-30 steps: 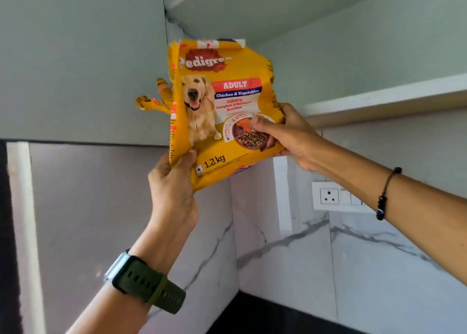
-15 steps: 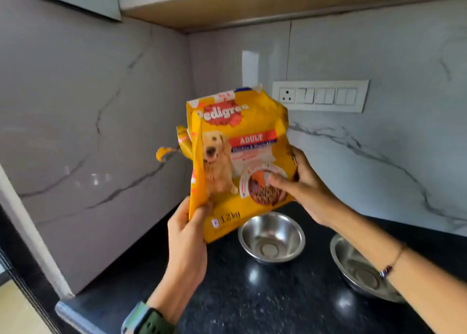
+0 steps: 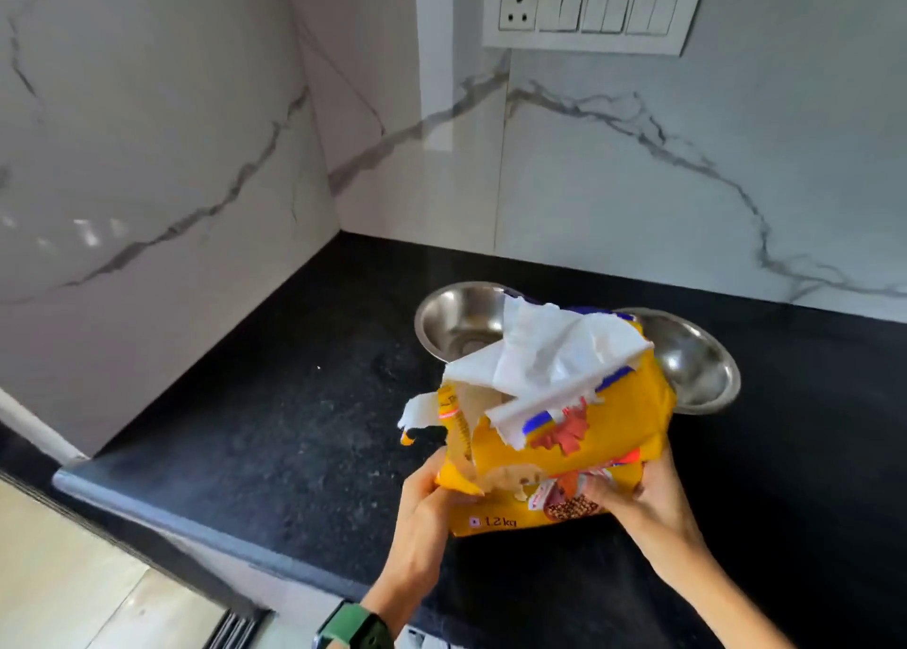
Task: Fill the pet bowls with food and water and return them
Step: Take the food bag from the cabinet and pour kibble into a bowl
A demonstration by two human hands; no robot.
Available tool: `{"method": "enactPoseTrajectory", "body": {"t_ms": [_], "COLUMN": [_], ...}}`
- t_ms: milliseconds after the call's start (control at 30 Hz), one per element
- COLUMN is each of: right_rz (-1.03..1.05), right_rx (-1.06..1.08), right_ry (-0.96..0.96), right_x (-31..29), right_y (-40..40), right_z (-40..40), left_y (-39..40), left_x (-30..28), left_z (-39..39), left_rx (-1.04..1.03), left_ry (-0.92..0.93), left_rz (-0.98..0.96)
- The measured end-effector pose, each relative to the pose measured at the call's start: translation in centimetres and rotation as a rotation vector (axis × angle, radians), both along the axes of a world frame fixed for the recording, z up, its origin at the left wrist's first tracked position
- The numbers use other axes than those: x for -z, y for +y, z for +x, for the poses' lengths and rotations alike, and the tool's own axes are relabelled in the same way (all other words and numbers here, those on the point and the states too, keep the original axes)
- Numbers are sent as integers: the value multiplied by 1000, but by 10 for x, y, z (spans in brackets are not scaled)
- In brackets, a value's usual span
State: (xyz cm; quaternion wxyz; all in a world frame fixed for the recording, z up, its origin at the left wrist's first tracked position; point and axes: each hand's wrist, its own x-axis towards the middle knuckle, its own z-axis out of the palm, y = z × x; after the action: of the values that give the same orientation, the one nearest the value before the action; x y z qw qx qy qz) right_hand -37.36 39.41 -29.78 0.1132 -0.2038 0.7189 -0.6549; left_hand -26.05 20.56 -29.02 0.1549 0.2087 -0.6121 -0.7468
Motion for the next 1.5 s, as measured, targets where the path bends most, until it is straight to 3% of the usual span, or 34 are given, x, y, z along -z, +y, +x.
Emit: {"method": "enactPoseTrajectory", "body": {"t_ms": [133,267,433,567,667,733,867,967,1100,1233,1500], "right_rz": [38,79,116,306,303,187,124,63,154,291,402], "right_rx": [48,27,1,-33,57,168,275,246,208,206,152], "right_ry": [-62,-139,-260,-230,-210,-237,-135,-152,-102,6,-6], "right_x": [18,21,11,12,8,3,-19,-41,-74,-97,-129], "right_y": [10,15,19,12,0,-7,-12,-15,-22,-27,-28], "right_z": [13,15,12,15,12,11,12,2,-20,-46,-90], "left_y": [-6,-20,-25,-29,-31,-30,-26,-21,-21,-25,-8], "left_x": [10,32,32,36,36,31,20,-3,-31,-38,-70], "left_z": [10,18,8,3,-1,-4,-17,-32,-56,-72,-85], "left_rx": [168,358,356,367,324,277,137,148,202,289,301], "left_ry": [30,-52,-66,-73,-38,-18,-54,-14,-45,-129,-164], "left_rz": [-260,-583,-599,-668,-716,-691,-410,-158,64,59,-86]}}
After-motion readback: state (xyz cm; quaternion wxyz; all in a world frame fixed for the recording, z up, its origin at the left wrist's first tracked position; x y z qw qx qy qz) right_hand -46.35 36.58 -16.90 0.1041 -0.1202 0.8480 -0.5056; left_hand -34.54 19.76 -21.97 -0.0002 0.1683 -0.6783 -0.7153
